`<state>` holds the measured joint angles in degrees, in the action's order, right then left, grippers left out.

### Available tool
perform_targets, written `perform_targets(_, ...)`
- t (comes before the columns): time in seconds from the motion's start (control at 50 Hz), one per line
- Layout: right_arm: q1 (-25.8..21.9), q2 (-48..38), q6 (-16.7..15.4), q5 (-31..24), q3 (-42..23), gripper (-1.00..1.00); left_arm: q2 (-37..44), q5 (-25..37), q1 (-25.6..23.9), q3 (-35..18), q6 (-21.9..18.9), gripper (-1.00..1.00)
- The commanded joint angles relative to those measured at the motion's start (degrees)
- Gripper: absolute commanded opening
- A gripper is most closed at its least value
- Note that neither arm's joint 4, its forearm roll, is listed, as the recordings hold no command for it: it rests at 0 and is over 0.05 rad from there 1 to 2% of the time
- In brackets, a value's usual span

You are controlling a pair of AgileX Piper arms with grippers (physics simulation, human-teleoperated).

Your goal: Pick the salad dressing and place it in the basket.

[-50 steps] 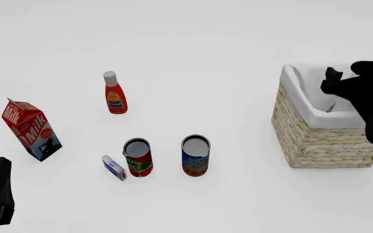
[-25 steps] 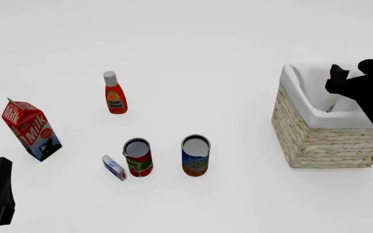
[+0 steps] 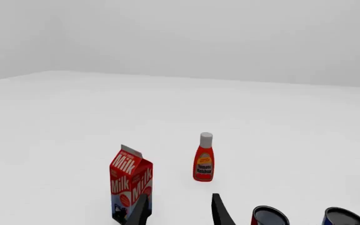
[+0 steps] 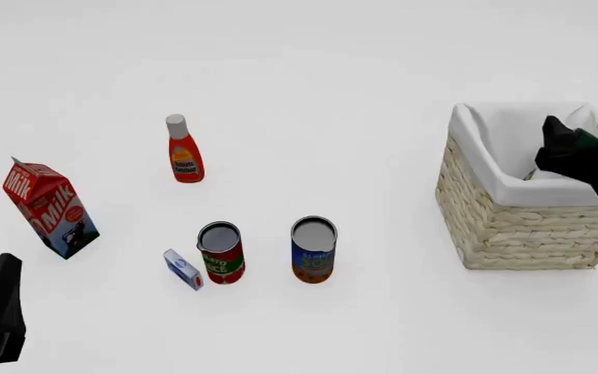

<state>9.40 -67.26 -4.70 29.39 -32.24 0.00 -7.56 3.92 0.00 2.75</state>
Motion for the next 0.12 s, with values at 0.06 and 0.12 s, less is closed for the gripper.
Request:
perform_targets(0.06, -0.4, 8.2, 0.3, -0.3, 7.4, 1.0, 0.0, -0.3, -0.6, 0.0, -0.2, 1.0)
perform_targets(0.12, -0.6, 10.5, 0.7, -0.9, 8.9, 1.0, 0.0, -0.4, -0.7, 0.0, -0.1, 1.0)
